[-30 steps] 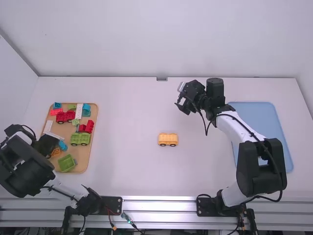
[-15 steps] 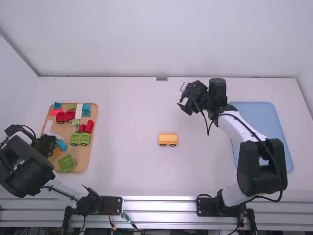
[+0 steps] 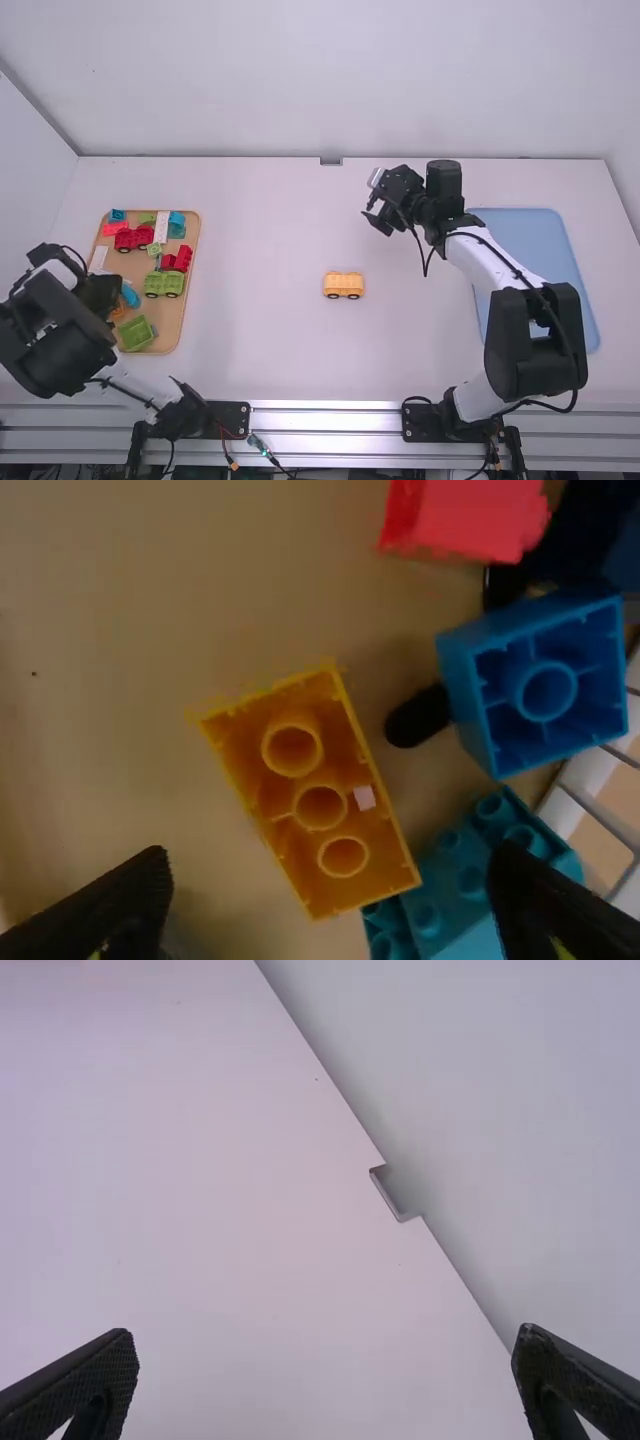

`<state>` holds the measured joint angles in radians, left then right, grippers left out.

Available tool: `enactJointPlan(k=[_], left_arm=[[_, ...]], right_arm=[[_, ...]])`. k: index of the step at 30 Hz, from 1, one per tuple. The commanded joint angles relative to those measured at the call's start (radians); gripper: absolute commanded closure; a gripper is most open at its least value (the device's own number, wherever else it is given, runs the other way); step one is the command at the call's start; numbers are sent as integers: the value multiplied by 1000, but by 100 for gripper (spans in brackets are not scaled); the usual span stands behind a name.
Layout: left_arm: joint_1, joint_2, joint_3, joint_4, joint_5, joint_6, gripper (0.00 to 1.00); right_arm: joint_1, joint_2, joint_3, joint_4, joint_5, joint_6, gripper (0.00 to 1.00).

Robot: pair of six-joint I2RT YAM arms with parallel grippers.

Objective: Assemble lego blocks to make yellow taxi

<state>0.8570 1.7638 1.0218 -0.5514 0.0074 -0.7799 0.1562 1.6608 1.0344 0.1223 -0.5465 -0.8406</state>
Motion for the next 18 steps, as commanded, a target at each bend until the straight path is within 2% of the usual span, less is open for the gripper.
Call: enactJointPlan(k=[1,5,7,12,18], left_arm=[[-27,18,11,-5,-69,-80,22],[-32,18,6,-7,-104,-132,21],[-31,18,-13,35,-103,-142,25],[-32,18,-76,130,-91,-174,26],[-32,18,-105,168,-50,-173,30]], right_arm=[[-2,7,-2,-6,2,7,2],[-2,7,-2,-18,2,6,2],[-1,7,-2,-17,2,6,1],[-2,7,-2,-15,2,6,1],[0,7,-2,-18,2,6,1]])
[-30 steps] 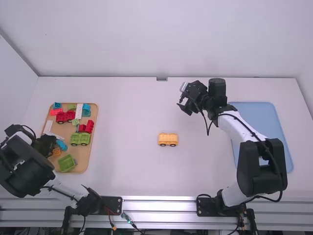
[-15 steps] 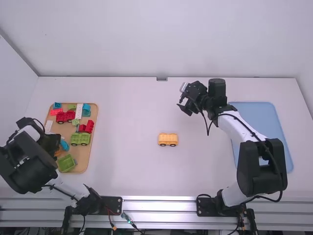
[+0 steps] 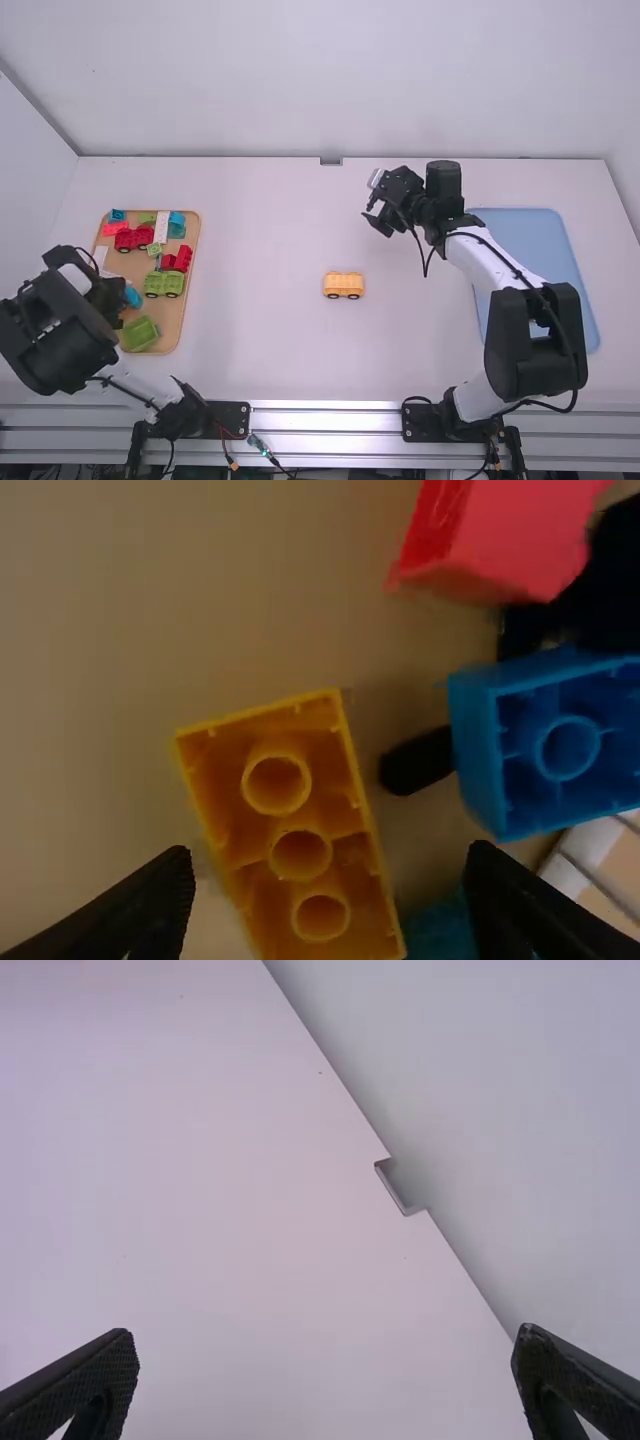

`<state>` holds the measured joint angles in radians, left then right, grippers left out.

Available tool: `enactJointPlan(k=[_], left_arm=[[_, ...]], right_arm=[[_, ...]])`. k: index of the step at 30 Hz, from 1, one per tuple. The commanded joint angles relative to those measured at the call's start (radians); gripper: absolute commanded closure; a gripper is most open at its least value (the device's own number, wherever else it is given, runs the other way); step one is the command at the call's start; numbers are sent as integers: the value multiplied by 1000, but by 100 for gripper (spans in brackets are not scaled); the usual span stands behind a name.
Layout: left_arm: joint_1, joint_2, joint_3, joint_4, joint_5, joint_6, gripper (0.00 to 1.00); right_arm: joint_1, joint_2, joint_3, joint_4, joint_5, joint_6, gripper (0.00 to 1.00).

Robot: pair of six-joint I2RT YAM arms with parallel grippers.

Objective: Assemble lego blocks to make yellow taxi

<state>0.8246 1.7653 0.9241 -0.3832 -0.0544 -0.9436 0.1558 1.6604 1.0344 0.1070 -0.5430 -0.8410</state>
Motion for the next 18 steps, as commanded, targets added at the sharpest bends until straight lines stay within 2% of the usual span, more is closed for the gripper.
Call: enactJointPlan(k=[1,2,6,10,11,15,18], left_arm=[[0,16,-7,0,12,-10,30],[0,16,-7,3,12,-10,31],[0,16,-9,8,12,-10,51],[0,16,-9,10,11,-10,56],[0,16,-9,8,12,-10,62],[1,16,-9,5,11,-9,71],[0,16,-9,2,9,-10,73]], right_arm=[[0,8,-2,-2,-1,7,1],[0,8,-2,-2,-2,7,1],[0,8,-2,-2,-1,7,1],[0,8,-2,-3,-2,7,1],[0,8,-2,-3,-2,7,1],[0,8,-2,-8,-2,7,1],[1,8,-2,-10,-2,7,1]])
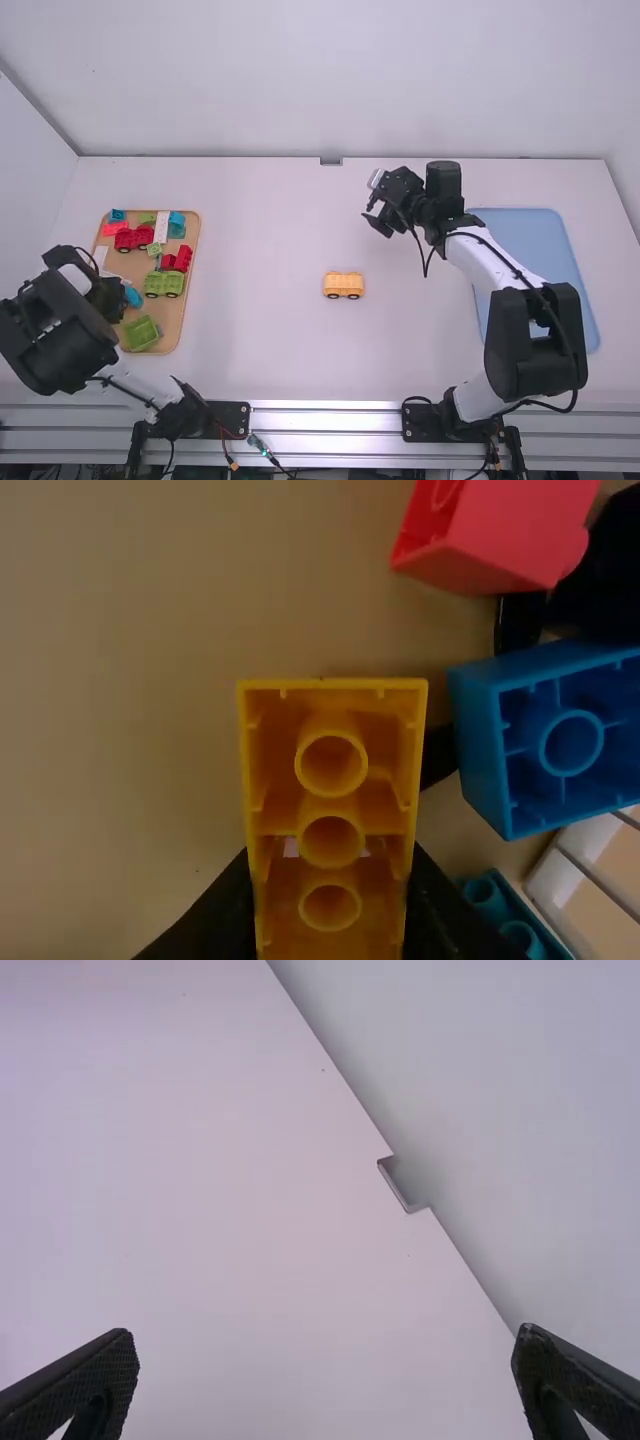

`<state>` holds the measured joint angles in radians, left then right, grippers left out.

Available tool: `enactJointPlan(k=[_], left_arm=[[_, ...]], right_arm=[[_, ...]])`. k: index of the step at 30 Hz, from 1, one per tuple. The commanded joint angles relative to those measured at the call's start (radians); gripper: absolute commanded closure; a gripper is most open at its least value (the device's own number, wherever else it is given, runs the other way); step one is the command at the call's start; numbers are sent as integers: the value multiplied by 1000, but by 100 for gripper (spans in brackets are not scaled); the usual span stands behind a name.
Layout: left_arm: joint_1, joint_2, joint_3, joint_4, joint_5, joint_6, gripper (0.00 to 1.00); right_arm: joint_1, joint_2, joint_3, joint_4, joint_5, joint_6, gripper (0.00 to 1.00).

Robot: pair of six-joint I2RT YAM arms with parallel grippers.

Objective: Assemble lego blocks to make yellow taxi

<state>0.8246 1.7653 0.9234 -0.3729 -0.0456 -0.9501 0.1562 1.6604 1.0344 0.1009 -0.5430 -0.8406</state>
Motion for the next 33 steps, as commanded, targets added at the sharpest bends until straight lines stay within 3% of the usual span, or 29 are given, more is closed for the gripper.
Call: enactJointPlan(k=[1,5,9,14,20,25,28,33], left_arm=[[0,16,-8,-8,1,-3,73],[0,13,1,-2,4,15,74],[0,-34,42,-36,66,133,98],[-2,-170,50,-49,158,215,98],[-84,-383,18,8,320,386,98],[-286,-531,-35,191,625,634,93],[-404,-542,-59,284,697,657,93],[-628,-485,-128,537,815,696,98]], right_arm=[[0,8,-2,-4,-2,7,1],[0,8,-2,0,-10,8,1],[6,8,-2,29,-40,82,1],[35,8,-2,182,-40,375,1],[83,8,-2,255,-44,463,1],[98,8,-2,337,-182,555,1],[83,21,-2,385,-249,638,1],[39,127,-2,652,-624,833,1]])
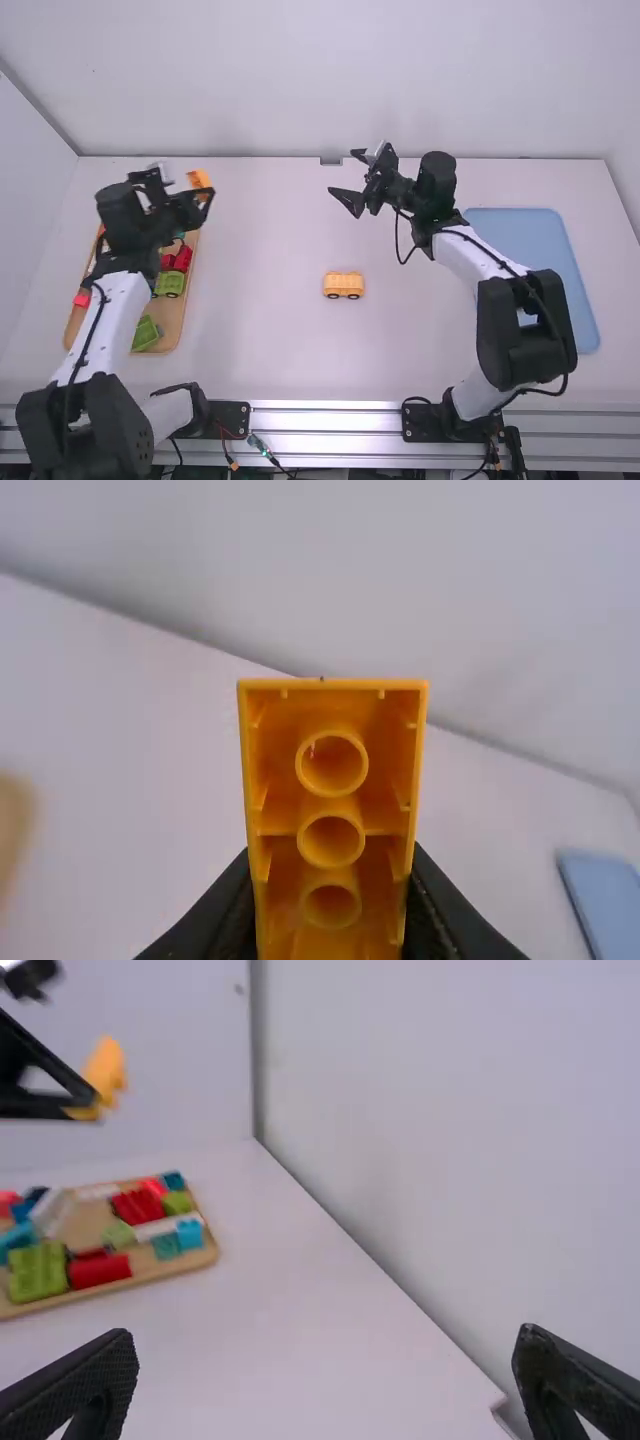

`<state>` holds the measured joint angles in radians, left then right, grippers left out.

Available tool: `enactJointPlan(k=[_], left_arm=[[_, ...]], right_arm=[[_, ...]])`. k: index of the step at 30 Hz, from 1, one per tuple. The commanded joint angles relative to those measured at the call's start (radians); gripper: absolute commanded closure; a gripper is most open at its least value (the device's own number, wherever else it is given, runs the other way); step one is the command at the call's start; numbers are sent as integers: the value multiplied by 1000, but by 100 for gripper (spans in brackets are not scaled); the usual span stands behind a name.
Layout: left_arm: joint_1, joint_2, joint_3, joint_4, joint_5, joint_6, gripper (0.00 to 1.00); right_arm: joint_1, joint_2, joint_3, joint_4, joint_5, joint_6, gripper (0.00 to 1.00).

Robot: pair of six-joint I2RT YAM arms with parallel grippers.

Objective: Assemble lego blocks to make yellow taxi

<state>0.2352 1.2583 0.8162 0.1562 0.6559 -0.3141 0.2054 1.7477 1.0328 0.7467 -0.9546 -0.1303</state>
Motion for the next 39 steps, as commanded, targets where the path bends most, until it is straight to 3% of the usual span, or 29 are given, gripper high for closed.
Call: enactJointPlan(k=[1,8,14,19,27,39], left_arm=[[-95,59,-40,109,180,90,98],[-256,276,-66,546,474,117,98],[-320,449,-32,796,536,59,98],[-341,510,-10,941,611,12,98],[-348,511,-10,1016,612,-15,98],[-348,511,-10,1009,620,-32,98]], right_arm=[[-17,70,-1,119,-308,219,1],[-11,174,37,447,-483,558,3],[16,183,105,437,-583,701,17],[18,182,134,320,-590,671,26],[39,182,133,154,-559,541,36],[80,182,133,126,-541,439,49]])
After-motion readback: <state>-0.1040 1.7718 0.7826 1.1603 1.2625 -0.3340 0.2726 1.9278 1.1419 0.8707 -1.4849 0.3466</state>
